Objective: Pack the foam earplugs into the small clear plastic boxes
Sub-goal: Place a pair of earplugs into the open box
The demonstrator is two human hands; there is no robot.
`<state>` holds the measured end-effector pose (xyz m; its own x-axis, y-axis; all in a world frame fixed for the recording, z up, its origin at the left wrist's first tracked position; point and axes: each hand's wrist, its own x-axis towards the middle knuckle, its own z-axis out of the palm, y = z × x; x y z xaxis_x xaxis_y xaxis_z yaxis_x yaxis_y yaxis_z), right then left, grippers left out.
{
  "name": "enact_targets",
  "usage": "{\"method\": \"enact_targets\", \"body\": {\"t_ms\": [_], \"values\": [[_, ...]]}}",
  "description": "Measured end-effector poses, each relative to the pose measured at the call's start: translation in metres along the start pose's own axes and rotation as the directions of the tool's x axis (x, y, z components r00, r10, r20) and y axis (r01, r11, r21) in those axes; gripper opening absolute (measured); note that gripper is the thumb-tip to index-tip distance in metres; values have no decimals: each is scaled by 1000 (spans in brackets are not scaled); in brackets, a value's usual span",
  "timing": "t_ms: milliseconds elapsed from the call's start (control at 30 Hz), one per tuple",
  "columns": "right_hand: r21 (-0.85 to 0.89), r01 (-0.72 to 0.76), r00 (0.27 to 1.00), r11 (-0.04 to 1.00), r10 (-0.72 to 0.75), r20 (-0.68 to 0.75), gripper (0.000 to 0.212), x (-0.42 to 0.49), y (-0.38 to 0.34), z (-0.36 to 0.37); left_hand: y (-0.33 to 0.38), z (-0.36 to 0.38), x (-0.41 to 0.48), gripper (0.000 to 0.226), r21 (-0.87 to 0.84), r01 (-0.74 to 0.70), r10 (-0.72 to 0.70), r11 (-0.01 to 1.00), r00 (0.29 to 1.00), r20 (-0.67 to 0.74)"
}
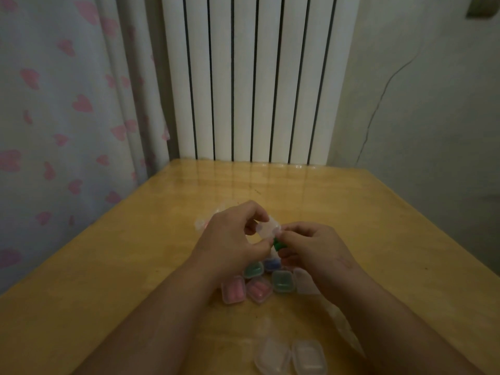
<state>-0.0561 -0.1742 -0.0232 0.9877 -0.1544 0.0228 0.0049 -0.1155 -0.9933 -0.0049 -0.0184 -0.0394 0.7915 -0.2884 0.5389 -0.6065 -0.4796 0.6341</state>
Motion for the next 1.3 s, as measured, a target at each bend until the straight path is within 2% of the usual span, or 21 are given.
{"method": "enact_targets", "body": {"t_ms": [200, 367, 433, 567, 700, 900, 1033, 1100, 1233, 1300], "values": [[-36, 6, 999, 999, -7, -41, 8, 2, 2, 2, 5, 5, -1, 28, 21, -42, 42, 999, 999, 35], [-54, -22, 998, 998, 19, -61, 12, 4, 4, 2, 10, 5, -1, 67, 24, -34, 33, 999, 999, 41], [-40, -43, 998, 998, 41, -57, 11, 4, 4, 2, 11, 5, -3, 75, 11, -19, 19, 1000, 999, 44], [-44, -72, 995, 996, 69, -70, 11, 4, 2, 2, 13, 7, -3, 69, -15, -8, 9, 1000, 999, 54], [-62, -86, 991, 994, 79, -109, 13, 4, 0, 2, 16, 10, -2, 58, 63, -88, 85, 994, 996, 39], [134, -188, 975, 973, 201, -91, 12, 7, -1, 1, 13, 20, 0, 47, 278, -245, 271, 929, 961, -59], [311, -218, 972, 925, 235, -17, 25, 9, 0, 1, 9, 28, 4, 36, 356, -347, 408, 868, 906, -110], [364, -241, 967, 899, 254, 13, 17, 8, -3, 0, 9, 30, 4, 33, 384, -372, 447, 845, 885, -127], [333, -298, 950, 894, 312, 14, 12, 6, -1, 3, 17, 30, 4, 32, 363, -357, 448, 861, 869, -209], [302, -316, 945, 899, 328, 14, 11, 5, 1, 8, 20, 26, 4, 33, 293, -290, 362, 911, 903, -233]]}}
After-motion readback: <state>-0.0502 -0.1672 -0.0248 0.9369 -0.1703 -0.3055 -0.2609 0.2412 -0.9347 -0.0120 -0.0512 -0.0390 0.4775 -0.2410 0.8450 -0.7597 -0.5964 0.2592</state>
